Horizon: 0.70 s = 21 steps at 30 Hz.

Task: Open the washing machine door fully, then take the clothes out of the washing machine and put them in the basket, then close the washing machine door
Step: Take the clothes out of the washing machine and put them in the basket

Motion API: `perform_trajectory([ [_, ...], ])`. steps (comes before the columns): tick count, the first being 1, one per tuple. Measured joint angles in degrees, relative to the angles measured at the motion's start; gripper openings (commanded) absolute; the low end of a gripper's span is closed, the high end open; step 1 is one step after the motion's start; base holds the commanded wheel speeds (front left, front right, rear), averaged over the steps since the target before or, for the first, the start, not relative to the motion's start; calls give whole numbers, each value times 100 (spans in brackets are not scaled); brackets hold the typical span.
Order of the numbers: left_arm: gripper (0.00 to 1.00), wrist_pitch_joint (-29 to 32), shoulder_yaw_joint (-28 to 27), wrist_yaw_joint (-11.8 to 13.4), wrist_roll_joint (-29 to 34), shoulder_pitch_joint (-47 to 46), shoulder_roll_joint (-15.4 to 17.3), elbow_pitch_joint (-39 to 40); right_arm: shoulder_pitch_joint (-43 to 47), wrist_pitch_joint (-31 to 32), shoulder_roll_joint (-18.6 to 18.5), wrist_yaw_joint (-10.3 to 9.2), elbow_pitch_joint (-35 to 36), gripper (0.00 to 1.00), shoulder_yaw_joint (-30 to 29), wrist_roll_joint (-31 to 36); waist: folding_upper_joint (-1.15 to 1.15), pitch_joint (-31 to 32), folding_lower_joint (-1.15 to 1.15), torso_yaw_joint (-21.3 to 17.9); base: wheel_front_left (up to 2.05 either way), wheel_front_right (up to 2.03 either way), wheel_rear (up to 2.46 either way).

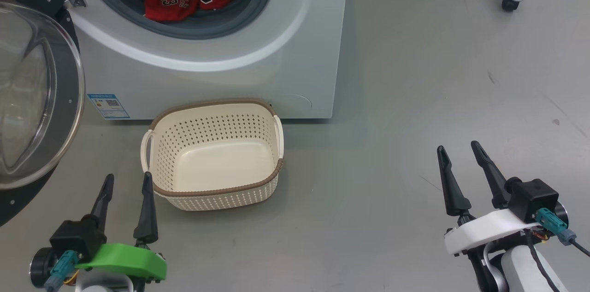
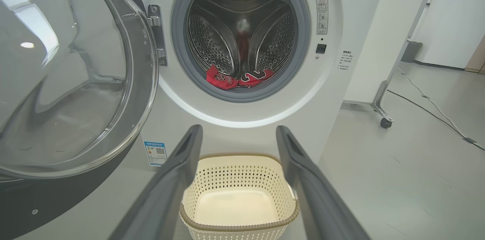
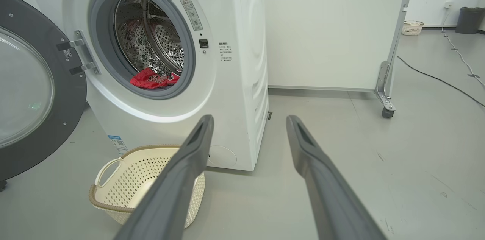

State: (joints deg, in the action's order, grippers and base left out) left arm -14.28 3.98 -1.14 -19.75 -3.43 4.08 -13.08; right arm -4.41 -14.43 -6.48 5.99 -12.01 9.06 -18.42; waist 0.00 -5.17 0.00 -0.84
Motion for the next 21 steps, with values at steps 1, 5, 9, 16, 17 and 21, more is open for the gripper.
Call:
perform_trajectory([
  [1, 100, 0, 0, -5, 0, 0, -1, 2, 0, 0, 1, 0, 0, 100, -2, 0, 0, -6, 0, 0, 0, 0, 0],
  [5, 100, 0, 0, -18, 0, 0, -5, 13, 0, 0, 10, 0, 0, 100, -9, 4, 0, -28, 0, 0, 0, 0, 0],
  [9, 100, 0, 4, -19, 0, 0, -12, 29, 0, 0, 16, 1, 1, 100, -29, 34, 0, -50, 0, 3, 0, 0, 0],
  [16, 100, 0, 16, -77, -21, 0, -19, 27, -1, 0, 23, 9, 1, 100, -33, 41, 0, -93, 0, 10, 2, -2, 0],
  [17, 100, 0, 23, -97, -25, -1, -20, 34, -1, 0, 23, 10, 1, 100, -33, 41, 0, -98, 0, 11, 12, -12, 0],
  [21, 100, 0, 41, -152, -44, -1, -38, 53, -1, 0, 26, 26, 0, 100, -41, 41, 0, -113, 0, 14, 22, -22, 0],
])
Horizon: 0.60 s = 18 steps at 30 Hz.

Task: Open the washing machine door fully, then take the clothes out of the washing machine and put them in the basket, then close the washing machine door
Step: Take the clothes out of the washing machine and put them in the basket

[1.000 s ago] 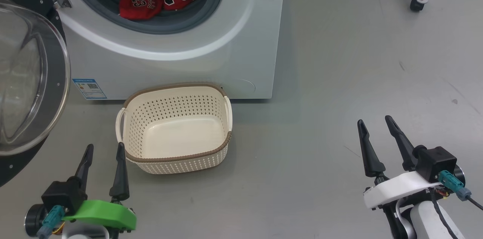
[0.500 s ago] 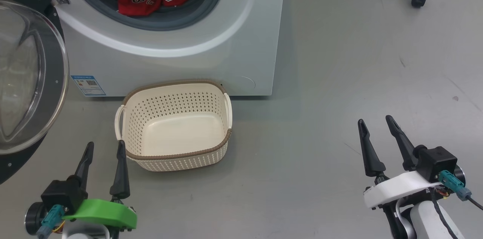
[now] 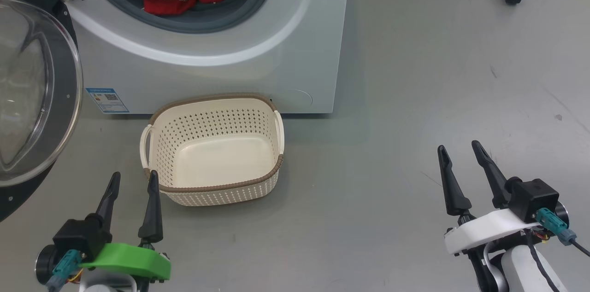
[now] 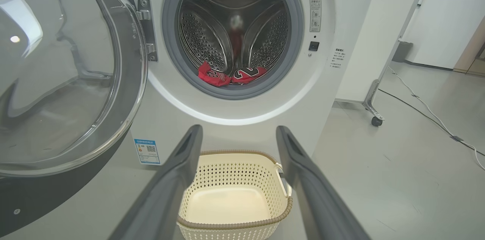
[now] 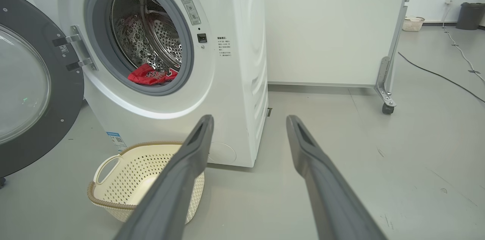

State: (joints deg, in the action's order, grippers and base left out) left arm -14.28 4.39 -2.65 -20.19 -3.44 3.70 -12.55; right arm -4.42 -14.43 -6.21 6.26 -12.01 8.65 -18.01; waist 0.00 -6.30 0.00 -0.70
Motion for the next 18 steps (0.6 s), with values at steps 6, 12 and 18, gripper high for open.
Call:
perform_trajectory([
  [6, 100, 0, -14, 0, 1, -2, -5, 12, -1, 0, 20, 15, -1, 100, -3, 0, 0, -4, 0, 4, 40, -40, 0],
  [12, 100, 0, -30, 0, 1, -4, -5, 14, -1, 0, 32, 15, -12, 100, -20, 0, 0, 6, 0, 13, 64, -64, 0],
  [18, 100, 0, -33, 0, 2, -4, -7, 22, -1, 0, 35, 16, -32, 100, -31, 0, 0, 29, 0, 28, 89, -89, 0],
])
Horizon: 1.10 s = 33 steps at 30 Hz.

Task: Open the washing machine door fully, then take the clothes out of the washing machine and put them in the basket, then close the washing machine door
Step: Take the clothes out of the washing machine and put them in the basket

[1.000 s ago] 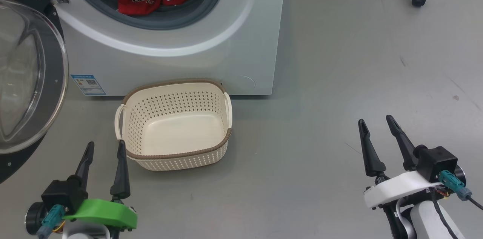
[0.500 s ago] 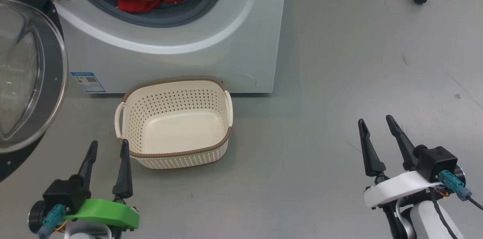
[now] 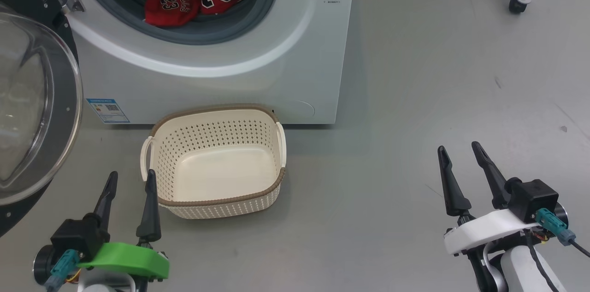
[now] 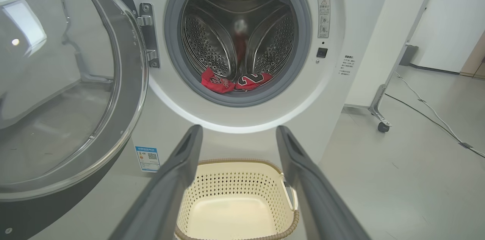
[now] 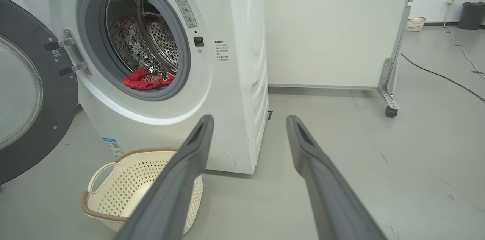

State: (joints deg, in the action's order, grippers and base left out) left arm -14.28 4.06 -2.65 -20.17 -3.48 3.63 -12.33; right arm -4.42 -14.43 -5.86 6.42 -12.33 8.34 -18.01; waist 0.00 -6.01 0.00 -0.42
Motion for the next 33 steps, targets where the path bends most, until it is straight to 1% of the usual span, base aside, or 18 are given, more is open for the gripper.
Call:
perform_trajectory([
  [11, 100, 0, -51, 3, 24, 0, -13, 40, 1, 0, 2, 1, -42, 100, -1, 3, 0, 36, 0, 37, 124, -124, 0],
  [15, 100, -1, -92, 81, 191, 0, -8, 69, 1, 0, 4, 1, -56, 100, -3, 9, 0, 47, 0, 47, 147, -147, 0],
  [18, 100, -1, -91, 92, 211, 0, -10, 69, 1, 0, 4, 2, -71, 100, -2, 12, 0, 56, 0, 49, 134, -134, 0],
  [24, 100, -16, -45, 83, 202, 1, -25, 63, 1, 0, 5, 5, -99, 100, 0, 46, 0, 78, 0, 42, 116, -116, 0],
  [28, 100, -16, -68, 76, 31, 3, -53, 1, 1, 0, 9, 5, -111, 100, 4, 51, 0, 101, 0, 33, 94, -94, 0],
  [33, 100, -16, -68, 74, 13, 4, -55, -5, 1, 0, 13, 7, -116, 100, 10, 52, 0, 121, 0, 23, 76, -76, 0],
])
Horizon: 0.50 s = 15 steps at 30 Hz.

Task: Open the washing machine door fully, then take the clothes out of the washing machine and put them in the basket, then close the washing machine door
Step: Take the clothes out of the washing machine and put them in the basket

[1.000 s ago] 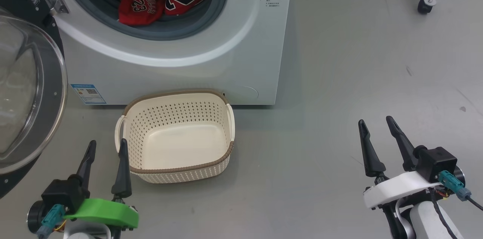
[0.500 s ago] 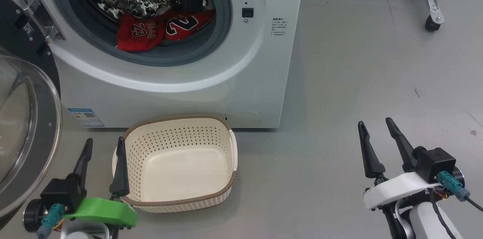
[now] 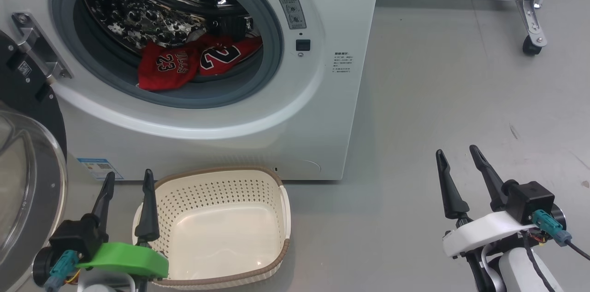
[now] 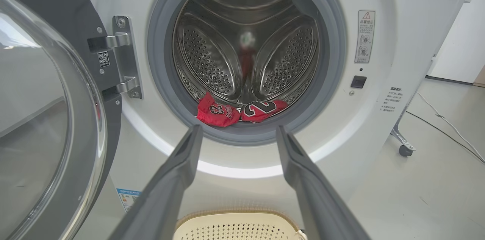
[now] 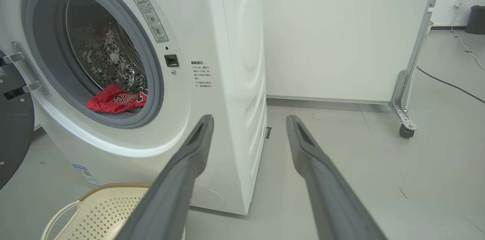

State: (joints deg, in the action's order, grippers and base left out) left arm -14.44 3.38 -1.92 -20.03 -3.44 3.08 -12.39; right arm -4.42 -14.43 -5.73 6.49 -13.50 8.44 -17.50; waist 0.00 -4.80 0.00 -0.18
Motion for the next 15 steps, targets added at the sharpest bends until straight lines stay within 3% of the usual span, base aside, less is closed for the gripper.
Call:
perform_trajectory([
  [15, 100, 0, 33, -42, 48, 4, 2, -13, 3, 0, 18, 1, -2, 100, 5, 0, 0, -22, 0, -9, 35, -35, 0],
])
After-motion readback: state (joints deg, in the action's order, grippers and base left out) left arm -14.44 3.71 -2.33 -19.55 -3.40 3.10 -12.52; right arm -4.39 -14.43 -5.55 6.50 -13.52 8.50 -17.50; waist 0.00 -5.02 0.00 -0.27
